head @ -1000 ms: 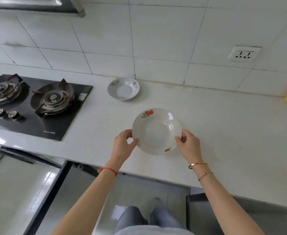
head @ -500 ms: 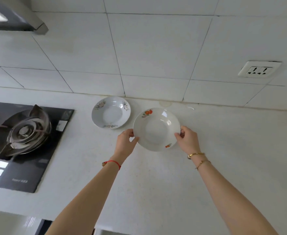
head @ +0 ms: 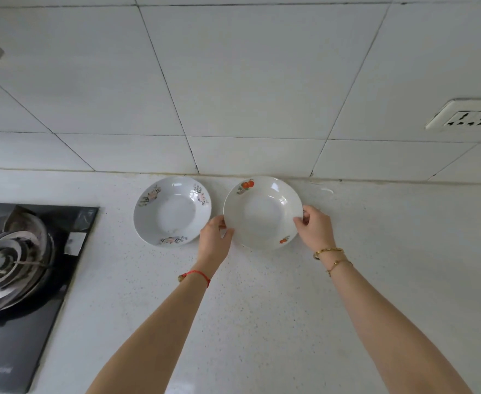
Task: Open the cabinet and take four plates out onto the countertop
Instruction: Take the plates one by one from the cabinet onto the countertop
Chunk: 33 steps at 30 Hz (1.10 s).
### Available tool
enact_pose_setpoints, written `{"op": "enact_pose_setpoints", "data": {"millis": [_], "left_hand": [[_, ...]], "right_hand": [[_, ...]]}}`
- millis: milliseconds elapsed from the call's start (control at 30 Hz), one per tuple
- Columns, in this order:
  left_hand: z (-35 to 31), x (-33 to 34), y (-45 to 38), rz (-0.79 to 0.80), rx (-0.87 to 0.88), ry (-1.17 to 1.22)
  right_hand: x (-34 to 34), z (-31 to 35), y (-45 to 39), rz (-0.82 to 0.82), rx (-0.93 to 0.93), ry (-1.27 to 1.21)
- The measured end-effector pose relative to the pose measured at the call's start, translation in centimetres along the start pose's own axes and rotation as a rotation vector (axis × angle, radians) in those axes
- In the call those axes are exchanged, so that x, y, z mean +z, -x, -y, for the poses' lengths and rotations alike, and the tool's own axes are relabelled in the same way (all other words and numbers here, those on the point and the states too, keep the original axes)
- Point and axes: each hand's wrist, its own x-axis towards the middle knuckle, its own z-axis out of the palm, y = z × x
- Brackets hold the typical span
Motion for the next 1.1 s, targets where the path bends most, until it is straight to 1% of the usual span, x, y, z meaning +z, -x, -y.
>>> {"op": "enact_pose_setpoints", "data": {"millis": [233,333,467,567,667,900,1000,1100], "left_hand": [[0.2,0.0,-0.6,0.016,-0.004,0.007],[0.0,-0.3,-0.4,0.035,0.016,-0.026],[-0.2,-1.2,0.7,0.041,0.026,-0.084],[-0.6,-2.5,2.3,0.027,0.073,-0.134],[-1.1,-4.4,4.7,0.0,0.161,-0.225],[-3.1,-8.9,13.7,-0.108,0.382,-0.397],[-3.6,-9.9,18.6,-0.155,0.408,-0.421],[-3.4,-10.4,23.8,-0.211,0.387,-0.423]], "right_hand": [[0.4,-0.3,-0.4,0.015,-0.004,0.013],[0.3,-0.3,-0.4,0.042,0.017,0.033],[-0.6,-0.1,0.7,0.051,0.052,0.166],[-2.0,0.0,2.7,0.031,-0.021,0.254],[-3.6,0.5,5.4,0.019,-0.12,0.299],[-7.5,1.8,13.8,-0.029,-0.327,0.308],[-8.7,1.7,17.7,-0.032,-0.372,0.292],[-9.5,1.3,21.4,-0.023,-0.425,0.281]]}}
